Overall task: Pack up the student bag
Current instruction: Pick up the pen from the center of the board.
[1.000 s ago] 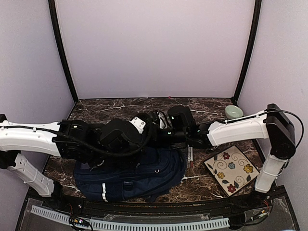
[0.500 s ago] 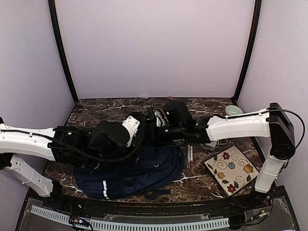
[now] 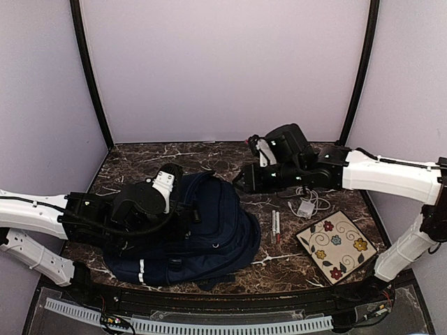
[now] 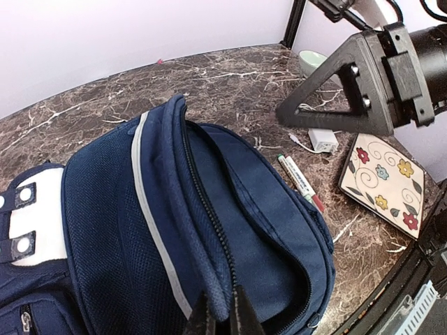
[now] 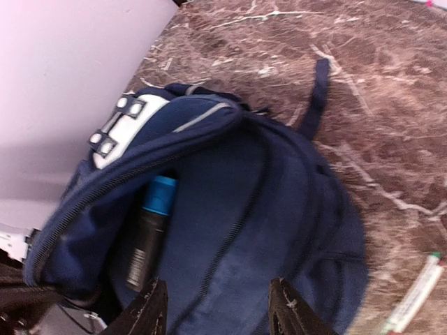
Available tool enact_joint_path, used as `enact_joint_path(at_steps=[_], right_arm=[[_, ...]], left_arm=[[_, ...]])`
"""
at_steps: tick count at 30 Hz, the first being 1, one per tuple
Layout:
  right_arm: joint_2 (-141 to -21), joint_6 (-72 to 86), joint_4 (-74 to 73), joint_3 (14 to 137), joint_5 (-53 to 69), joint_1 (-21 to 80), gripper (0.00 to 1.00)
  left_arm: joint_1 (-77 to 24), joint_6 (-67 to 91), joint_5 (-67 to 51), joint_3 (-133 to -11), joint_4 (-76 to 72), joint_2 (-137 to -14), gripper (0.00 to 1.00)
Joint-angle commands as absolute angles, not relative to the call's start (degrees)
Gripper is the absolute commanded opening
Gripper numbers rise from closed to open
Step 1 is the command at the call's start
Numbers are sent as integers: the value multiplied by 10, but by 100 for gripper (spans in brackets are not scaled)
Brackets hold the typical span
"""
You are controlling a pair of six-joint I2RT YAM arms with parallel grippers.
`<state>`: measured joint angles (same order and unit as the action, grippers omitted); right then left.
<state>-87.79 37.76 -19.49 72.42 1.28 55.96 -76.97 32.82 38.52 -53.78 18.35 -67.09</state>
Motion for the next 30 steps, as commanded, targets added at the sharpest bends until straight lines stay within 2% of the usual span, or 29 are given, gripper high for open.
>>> enact_joint_path(at_steps=[1,4,12,16,30], right_arm=[[-837,378,-287,654,-107,504,35],[-874,372,-337,625,-158,491,23],[-968,368,-326,608,-166,488,24],[-1001,362,-326,608,-171,488,20],[-1044,355,-344,595,-205,479,15]], left_arm=[[-752,347,434,-520,198,-649,0],[-752,348,432,-521,196,-655,0],[-752,342,429,-526,201,-661,0],[-752,342,426,-523,202,-658,0],[-752,339,426,-524,206,-654,0]])
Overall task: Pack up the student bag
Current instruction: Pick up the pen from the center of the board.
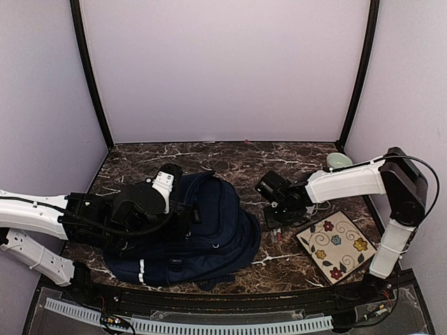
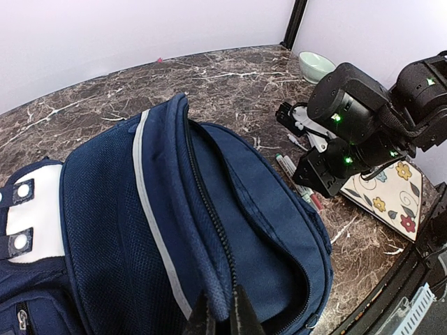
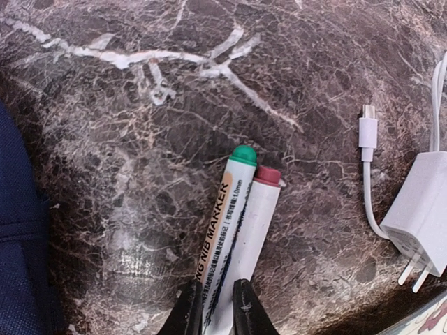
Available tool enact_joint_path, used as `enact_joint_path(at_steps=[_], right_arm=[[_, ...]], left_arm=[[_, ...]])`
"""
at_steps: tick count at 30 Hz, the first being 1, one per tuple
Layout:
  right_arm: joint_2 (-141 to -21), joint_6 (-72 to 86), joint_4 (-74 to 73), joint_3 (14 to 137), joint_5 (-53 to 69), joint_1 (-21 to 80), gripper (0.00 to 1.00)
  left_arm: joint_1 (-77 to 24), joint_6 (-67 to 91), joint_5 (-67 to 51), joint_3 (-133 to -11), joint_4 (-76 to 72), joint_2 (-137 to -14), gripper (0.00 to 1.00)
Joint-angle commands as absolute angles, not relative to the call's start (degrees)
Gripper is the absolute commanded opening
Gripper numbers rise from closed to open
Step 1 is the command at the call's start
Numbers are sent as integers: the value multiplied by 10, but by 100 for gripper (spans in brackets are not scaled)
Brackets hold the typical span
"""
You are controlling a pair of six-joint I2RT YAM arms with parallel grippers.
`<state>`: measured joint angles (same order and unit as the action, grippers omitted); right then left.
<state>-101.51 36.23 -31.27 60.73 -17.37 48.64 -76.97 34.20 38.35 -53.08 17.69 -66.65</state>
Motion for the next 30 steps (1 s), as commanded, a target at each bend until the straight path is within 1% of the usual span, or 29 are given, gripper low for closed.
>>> enact_joint_path(at_steps=[1,5,9,12,15,17,19,21,23,26,30], right_arm=[[-1040,354,-347,595,-209,477,14],[-1007,341,-346,593,-201,469,12],[-997,331,-360,597,-198,457,14],[-987,323,-351,604,-174,454,15],[-985,313,-354,632,-166,469,18],[-991,320,-370,652,-180,475,22],[-994,325,-370,648,-191,472,26],[-998,328,-372,641,-198,469,27],[-1002,330,-376,637,-197,469,27],[-1004,334,-365,623,-186,469,22],[-1005,337,-349,607,-175,469,20]], left_arm=[[-752,339,426,-524,206,-652,0],[-752,336,427,-524,204,-654,0],[-752,335,426,-526,205,-657,0],[-752,336,425,-526,205,-657,0],[-752,334,425,-526,205,-657,0],[-752,333,425,-527,204,-659,0],[-752,332,426,-529,204,-659,0],[-752,331,424,-530,204,-659,0],[-752,330,424,-528,204,-658,0],[-752,327,424,-527,202,-659,0],[-752,324,421,-530,197,-661,0]])
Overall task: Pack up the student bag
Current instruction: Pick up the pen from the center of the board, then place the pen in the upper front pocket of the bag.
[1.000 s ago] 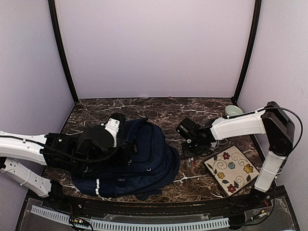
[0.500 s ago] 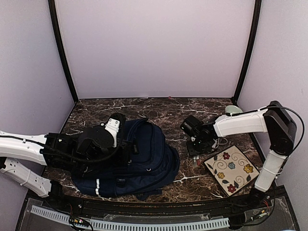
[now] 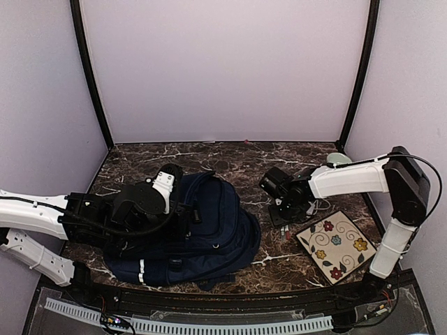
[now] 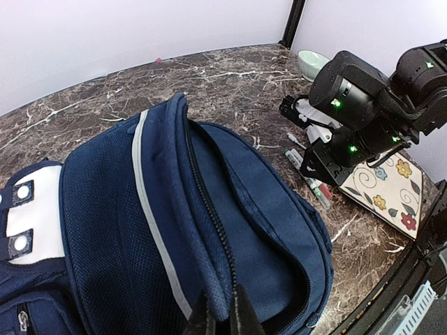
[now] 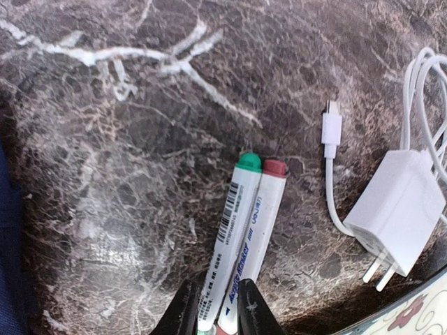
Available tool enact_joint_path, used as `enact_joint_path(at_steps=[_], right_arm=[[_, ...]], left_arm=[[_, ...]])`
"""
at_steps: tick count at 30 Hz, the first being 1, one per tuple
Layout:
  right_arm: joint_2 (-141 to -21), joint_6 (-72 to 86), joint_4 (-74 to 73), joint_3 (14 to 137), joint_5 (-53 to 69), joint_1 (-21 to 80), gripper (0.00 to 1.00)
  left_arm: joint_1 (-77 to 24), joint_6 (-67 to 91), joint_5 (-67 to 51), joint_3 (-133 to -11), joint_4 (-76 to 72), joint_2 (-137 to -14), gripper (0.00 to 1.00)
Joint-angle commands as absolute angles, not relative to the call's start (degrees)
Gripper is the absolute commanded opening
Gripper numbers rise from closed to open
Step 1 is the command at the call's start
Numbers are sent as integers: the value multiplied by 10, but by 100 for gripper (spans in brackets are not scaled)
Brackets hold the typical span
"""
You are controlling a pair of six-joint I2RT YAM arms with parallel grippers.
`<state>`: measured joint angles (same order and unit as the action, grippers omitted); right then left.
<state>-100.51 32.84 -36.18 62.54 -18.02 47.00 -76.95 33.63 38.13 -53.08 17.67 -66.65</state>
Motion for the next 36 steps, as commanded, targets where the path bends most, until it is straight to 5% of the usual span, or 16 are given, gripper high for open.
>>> enact_joint_path(at_steps=[1,17,19,27,32,36], right_arm=[[-1007,337,-344,603,-168,469,19],[-1075,324,-315,611,-124,477,14],[-1078,325,-315,613,-119,477,5],[-942,337,-303,648,-106,477,0],[-805,389,-169,638,-61,477,0],[-805,507,37,571,67,504,0]], left_arm=[[-752,322,420,-530,196,-662,0],[-752,319,421,-531,196,-661,0],[-752,321,421,-531,198,-660,0],[-752,309,423,-531,194,-657,0],[-752,297,424,-531,177,-662,0],[-752,271,417,-540,144,-660,0]])
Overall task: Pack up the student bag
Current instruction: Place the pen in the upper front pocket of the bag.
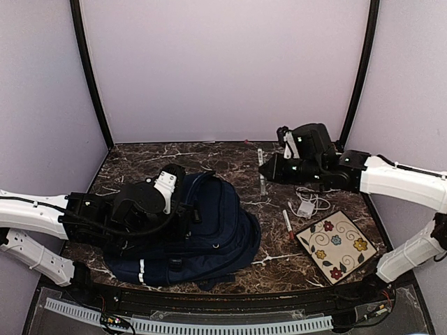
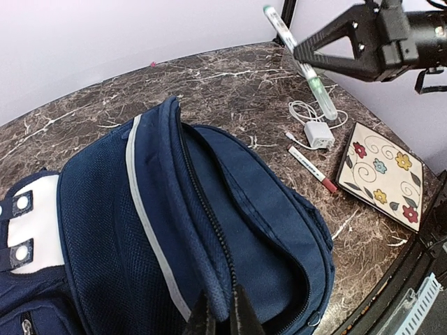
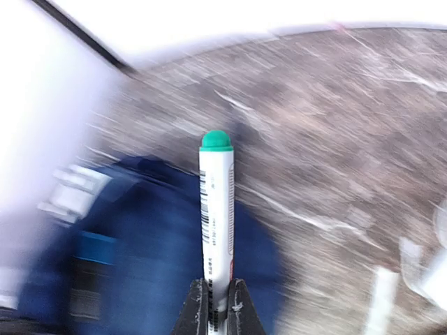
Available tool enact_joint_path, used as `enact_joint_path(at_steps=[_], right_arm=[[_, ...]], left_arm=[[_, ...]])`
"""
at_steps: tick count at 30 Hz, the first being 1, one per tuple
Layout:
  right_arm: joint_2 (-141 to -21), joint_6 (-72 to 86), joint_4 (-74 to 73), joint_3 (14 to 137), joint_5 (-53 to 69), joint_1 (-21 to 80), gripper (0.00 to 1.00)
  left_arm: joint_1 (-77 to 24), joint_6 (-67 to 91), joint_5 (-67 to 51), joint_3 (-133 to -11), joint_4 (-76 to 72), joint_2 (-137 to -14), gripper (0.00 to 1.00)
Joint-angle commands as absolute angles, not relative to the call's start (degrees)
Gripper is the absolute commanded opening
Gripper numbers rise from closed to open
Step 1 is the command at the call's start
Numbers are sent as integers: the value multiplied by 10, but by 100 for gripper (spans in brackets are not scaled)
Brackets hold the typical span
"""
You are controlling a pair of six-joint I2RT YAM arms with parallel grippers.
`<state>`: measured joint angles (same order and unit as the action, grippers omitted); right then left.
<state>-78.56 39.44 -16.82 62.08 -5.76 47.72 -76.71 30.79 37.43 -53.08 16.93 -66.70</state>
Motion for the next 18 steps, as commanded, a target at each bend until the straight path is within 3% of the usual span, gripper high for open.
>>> enact_joint_path(at_steps=[1,11,18], right_arm=[[-822,536,69,565,96,510,0],[-1014,604,171,656,213,554,0],[-1042,628,202,639,227,560,0]], left_arm=[[-752,263,415,-545,136,-659,0],[-752,251,412,-556,114,-664,0],[-752,240,419,-554,112,-663,0]])
